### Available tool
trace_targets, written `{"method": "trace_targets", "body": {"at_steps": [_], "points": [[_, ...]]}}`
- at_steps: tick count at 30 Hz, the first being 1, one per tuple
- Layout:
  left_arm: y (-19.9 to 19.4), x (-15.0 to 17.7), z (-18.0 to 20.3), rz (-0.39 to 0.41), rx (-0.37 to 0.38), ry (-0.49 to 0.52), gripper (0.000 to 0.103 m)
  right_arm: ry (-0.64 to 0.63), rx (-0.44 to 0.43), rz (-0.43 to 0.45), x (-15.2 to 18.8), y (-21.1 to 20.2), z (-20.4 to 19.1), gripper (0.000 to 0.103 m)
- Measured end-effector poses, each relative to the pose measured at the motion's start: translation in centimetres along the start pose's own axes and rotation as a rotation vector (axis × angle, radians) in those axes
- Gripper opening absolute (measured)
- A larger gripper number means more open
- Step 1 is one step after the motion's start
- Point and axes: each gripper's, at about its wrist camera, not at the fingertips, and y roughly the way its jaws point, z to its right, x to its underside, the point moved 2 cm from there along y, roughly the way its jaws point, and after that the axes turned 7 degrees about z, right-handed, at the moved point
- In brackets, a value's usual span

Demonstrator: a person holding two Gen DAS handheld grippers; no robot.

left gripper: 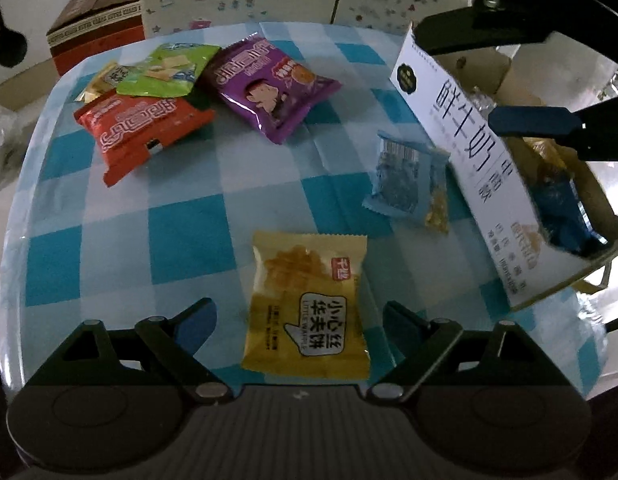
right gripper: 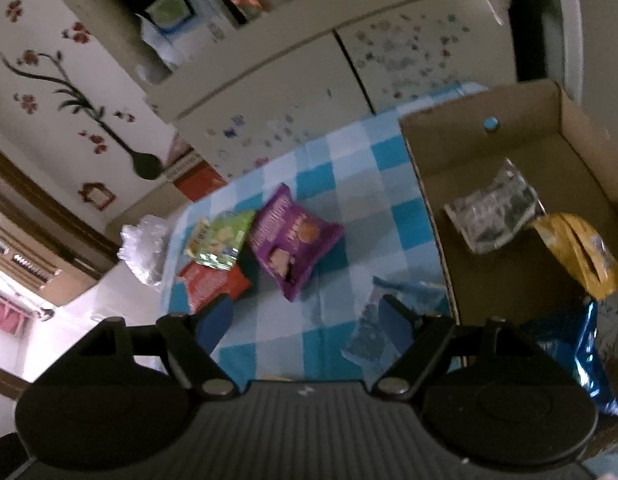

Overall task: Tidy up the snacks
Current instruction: 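Withdraw both grippers from the box back over the table, then grasp the yellow waffle packet with the left gripper while the right gripper grasps the blue-white packet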

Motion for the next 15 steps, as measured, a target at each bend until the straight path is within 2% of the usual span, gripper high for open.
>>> {"method": "trace_targets", "body": {"at_steps": [4, 7, 12, 15], "points": [[0.4, 0.4, -0.3, 0.031, -0.029, 0.011, 0.093, 0.041, 0.036, -0.014, 0.5, 0.4, 0.4, 0.08], [0.4, 0.7, -0.6, 0.053, -0.058, 0.044, 0.089, 0.057, 0.071, -0.018, 0.8, 0.8, 0.3, 0.08], [-0.2, 0.2, -1.9, 0.067, -0.075, -0.001, 0.071, 0.096, 0.148, -0.028, 1.5, 1.8, -0.1, 0.08], [-0.2, -0.4, -3.7, 0.081, -0.159, -0.045, 0.071, 0.08, 0.195, -0.033, 1.8, 2.5, -0.7, 0.08]]}}
